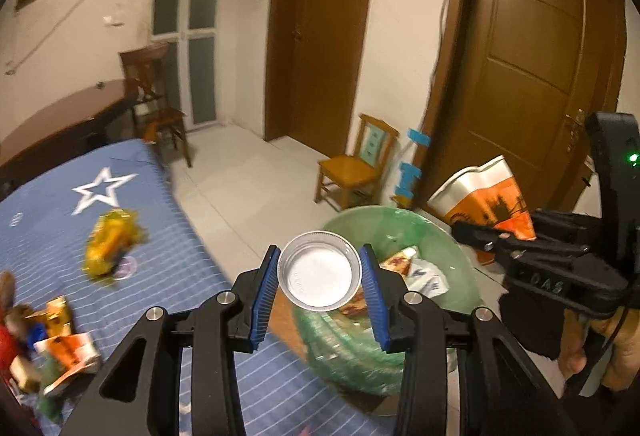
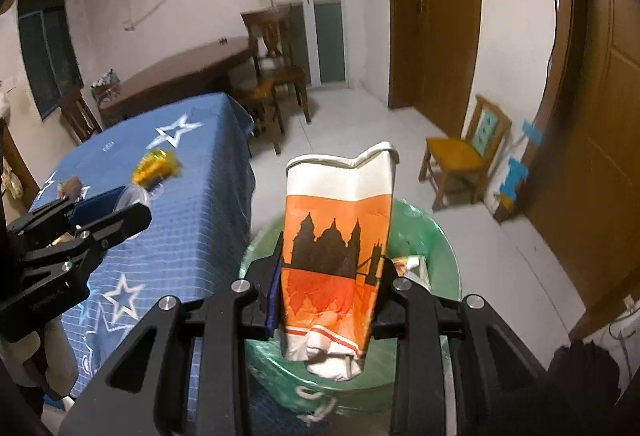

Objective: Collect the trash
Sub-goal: 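Carry the lid and paper cup over the green bin and release both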

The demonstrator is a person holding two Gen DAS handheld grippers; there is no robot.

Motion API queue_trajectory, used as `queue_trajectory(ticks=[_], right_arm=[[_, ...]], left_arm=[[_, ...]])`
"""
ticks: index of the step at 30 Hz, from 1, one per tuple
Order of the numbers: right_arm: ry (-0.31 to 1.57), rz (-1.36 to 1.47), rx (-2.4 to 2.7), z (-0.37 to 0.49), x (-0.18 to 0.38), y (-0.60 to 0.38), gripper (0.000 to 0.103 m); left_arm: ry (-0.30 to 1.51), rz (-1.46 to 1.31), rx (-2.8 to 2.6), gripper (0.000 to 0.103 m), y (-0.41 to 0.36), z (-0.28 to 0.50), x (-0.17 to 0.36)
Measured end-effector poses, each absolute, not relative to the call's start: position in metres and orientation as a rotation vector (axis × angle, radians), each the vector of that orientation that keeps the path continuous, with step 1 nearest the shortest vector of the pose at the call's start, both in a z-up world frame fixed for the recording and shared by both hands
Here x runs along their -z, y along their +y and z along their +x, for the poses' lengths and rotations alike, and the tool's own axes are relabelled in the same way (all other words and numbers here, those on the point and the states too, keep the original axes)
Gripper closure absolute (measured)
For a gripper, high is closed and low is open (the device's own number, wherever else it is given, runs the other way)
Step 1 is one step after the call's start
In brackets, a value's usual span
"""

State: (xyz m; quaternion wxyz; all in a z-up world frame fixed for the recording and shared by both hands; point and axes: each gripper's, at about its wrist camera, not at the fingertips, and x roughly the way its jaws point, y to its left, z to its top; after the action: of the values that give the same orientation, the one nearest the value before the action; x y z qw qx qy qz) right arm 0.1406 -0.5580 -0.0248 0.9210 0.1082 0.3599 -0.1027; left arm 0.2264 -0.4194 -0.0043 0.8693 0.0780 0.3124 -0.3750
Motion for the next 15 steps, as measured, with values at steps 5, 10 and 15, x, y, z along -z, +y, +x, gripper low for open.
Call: queue_trajectory(ticks=[5,10,15], right_arm=[[0.797,0.272,0.214,0.146,0.042,-0.584,0.074],[0.838,0.327,0.21,0.147,0.06,-0.603,0.074],[0.858,0.354,0.211,0.147,0.073,-0.616,0.074]], left_arm=[[0.732,0.171,0.843,0.061,-0.459,0.243,0.02],[0.779,0.209,0.876,0.061,-0.496,0.257,0.041],[0.822,0.233,0.89,0.061,-0.521,0.267,0.064]])
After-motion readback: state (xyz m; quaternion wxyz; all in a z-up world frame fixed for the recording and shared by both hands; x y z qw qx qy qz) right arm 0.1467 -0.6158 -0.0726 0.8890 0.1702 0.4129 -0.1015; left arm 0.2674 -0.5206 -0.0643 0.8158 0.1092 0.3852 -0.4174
